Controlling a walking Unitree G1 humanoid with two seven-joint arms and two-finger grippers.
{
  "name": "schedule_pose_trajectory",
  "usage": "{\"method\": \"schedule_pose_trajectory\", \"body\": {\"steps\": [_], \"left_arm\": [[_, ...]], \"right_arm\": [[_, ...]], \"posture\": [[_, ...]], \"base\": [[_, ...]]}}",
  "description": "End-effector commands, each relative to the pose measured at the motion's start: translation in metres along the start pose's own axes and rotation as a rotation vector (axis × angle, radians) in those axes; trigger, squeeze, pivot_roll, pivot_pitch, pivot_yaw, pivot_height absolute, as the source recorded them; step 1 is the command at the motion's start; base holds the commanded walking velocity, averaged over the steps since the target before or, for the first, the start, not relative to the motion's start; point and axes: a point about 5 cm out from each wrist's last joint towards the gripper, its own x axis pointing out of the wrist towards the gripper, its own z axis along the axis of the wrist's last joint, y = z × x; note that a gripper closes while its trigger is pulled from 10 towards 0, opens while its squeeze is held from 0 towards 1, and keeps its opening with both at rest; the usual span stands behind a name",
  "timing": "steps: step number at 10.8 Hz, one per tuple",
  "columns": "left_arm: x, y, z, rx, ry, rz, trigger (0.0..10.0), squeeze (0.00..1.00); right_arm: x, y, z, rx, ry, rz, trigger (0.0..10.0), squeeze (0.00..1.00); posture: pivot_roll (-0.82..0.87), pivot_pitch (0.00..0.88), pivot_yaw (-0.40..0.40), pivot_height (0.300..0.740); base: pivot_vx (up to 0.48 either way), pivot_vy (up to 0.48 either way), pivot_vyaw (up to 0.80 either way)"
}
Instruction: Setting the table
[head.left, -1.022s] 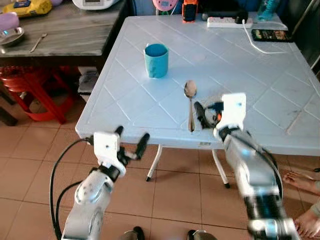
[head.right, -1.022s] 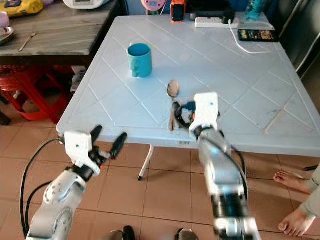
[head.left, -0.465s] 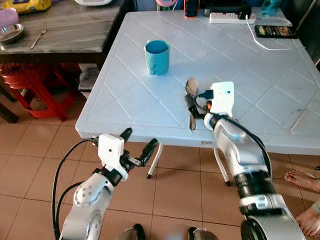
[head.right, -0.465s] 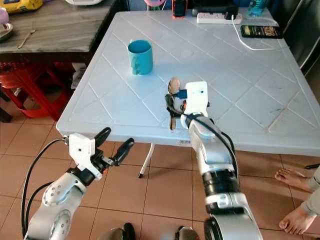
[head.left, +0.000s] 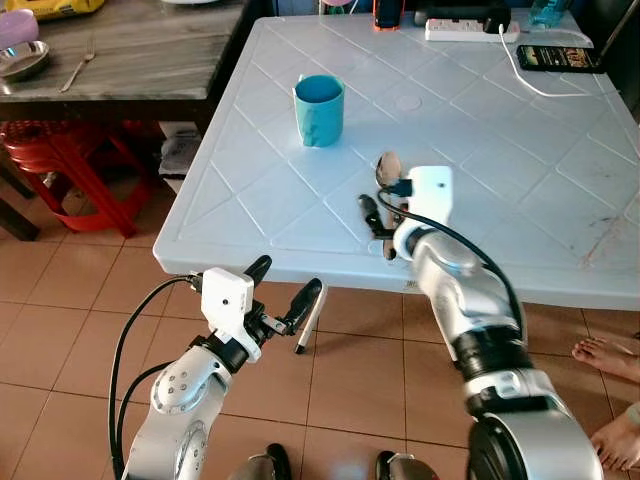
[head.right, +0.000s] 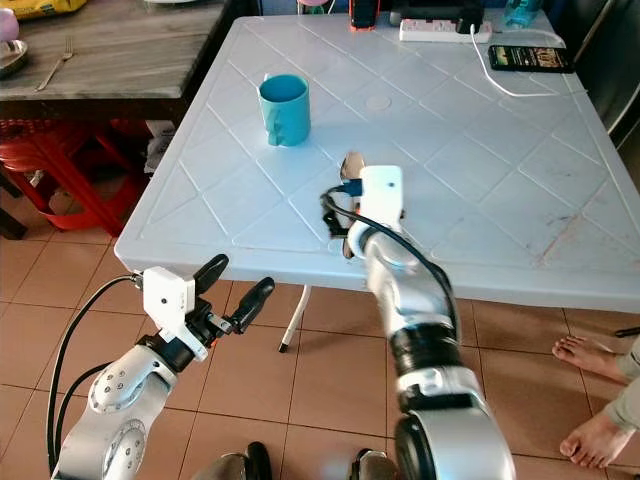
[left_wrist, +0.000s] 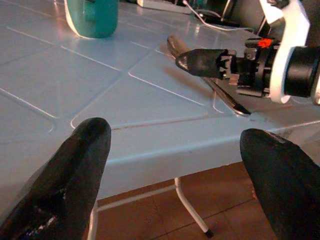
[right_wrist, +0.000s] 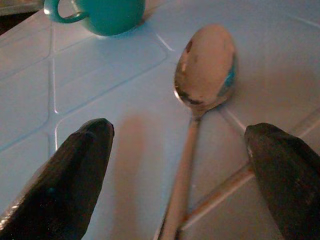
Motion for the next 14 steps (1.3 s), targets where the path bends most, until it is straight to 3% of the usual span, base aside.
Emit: {"method": "schedule_pose_trajectory", "body": {"steps": [1,2,3,6,14], "left_arm": [[-0.001,0.0,0.002,0.017,-0.008,-0.005,10.0,0.0],[0.0,-0.001,0.002,0.019,-0.011,-0.002,10.0,0.0],[0.0,-0.002,0.003,0.018,-0.014,-0.003,10.0,0.0],[0.0,-0.005,0.008,0.042,-0.057,-0.032,10.0,0.0],[0.002,-0.005,0.007,0.075,-0.059,-0.039,10.0,0.0]], "right_arm": [[0.003,0.007,-0.001,-0.01,0.029,0.001,10.0,0.0],[0.004,0.01,-0.005,0.004,0.052,-0.009,5.4,0.0],[0.005,0.009,-0.008,0.012,0.072,-0.025,0.0,0.0],[0.004,0.001,-0.022,0.013,0.153,-0.08,0.0,0.0],[-0.007,-0.015,-0.061,-0.013,0.309,-0.114,0.0,0.0]], "posture": [[-0.05,0.224,0.086,0.74],[-0.05,0.225,0.085,0.74],[-0.05,0.224,0.084,0.74],[-0.05,0.223,0.08,0.74],[-0.05,0.222,0.081,0.74]], "base": [[0.0,0.0,0.0],[0.0,0.0,0.0],[0.0,0.0,0.0],[0.0,0.0,0.0],[0.0,0.0,0.0]]}}
